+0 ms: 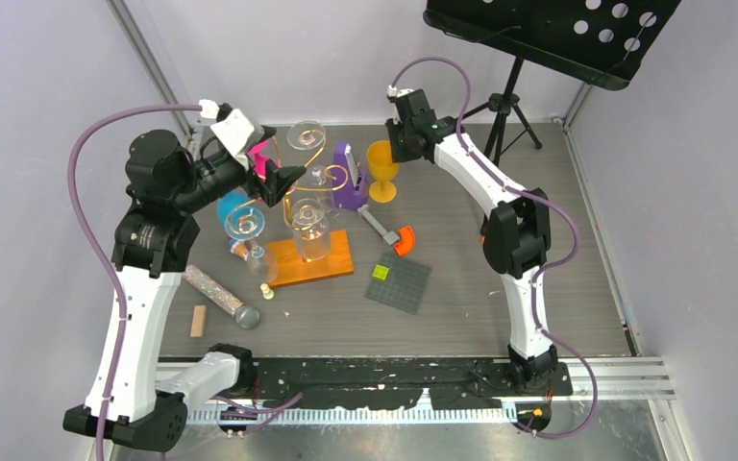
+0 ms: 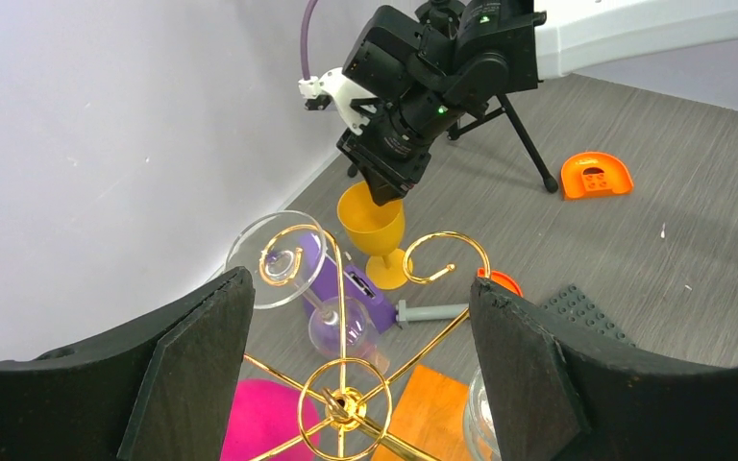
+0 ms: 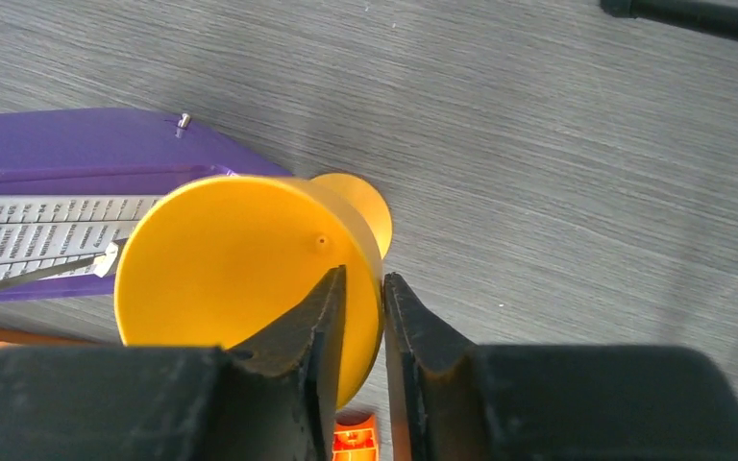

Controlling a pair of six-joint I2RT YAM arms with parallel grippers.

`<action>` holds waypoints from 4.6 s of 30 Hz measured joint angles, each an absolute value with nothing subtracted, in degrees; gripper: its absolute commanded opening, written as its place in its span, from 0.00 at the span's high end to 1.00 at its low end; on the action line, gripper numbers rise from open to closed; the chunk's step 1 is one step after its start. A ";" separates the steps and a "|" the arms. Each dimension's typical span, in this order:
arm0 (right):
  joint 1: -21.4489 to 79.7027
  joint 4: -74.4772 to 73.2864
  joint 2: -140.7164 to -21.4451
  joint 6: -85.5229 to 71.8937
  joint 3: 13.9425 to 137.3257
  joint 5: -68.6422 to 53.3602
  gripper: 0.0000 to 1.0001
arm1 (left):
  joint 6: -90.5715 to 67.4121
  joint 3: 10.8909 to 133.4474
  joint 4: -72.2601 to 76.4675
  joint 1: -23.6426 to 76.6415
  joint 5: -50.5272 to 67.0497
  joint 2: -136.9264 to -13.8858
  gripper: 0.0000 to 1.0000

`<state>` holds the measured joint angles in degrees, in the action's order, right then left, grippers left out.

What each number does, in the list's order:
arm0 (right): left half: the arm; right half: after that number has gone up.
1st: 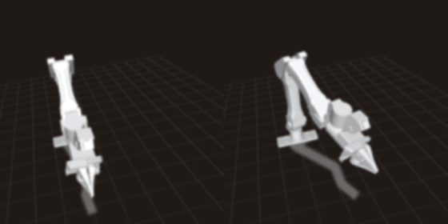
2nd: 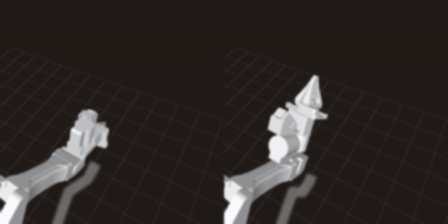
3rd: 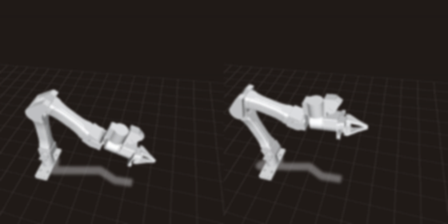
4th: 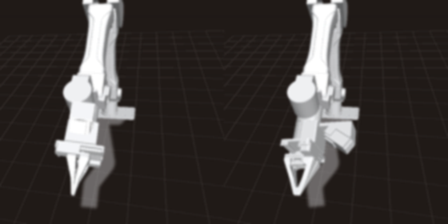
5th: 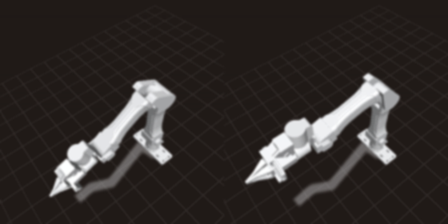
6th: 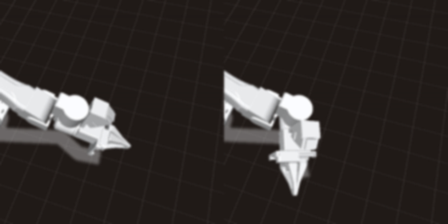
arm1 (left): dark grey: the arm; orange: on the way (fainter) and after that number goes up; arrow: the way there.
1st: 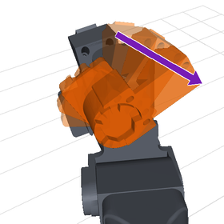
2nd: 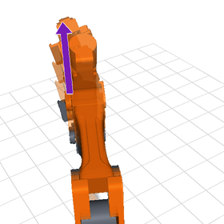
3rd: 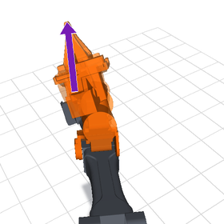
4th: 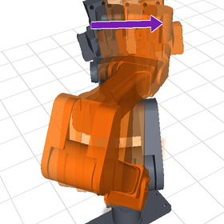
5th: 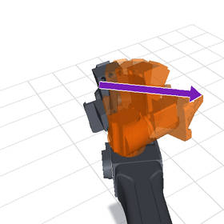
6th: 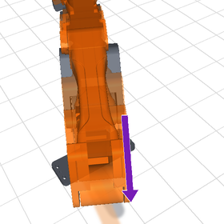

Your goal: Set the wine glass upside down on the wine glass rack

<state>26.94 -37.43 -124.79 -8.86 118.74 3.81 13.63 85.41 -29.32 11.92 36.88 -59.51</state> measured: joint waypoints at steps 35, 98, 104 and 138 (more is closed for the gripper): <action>38.48 24.43 -67.70 -8.84 79.59 -22.59 0.95 | 2.00 76.93 -6.90 16.21 33.74 -54.57 0.08; 37.26 -17.82 -70.26 -13.98 90.39 -43.99 0.36 | 42.83 89.45 -26.76 41.60 23.07 -62.13 1.00; 37.28 -14.90 -70.28 -18.00 88.23 -46.81 0.36 | 45.63 91.09 -27.16 43.77 21.98 -63.83 1.00; 35.20 -2.28 -68.88 -20.23 78.06 -42.33 0.95 | 49.65 89.91 -25.34 49.12 12.73 -64.71 0.55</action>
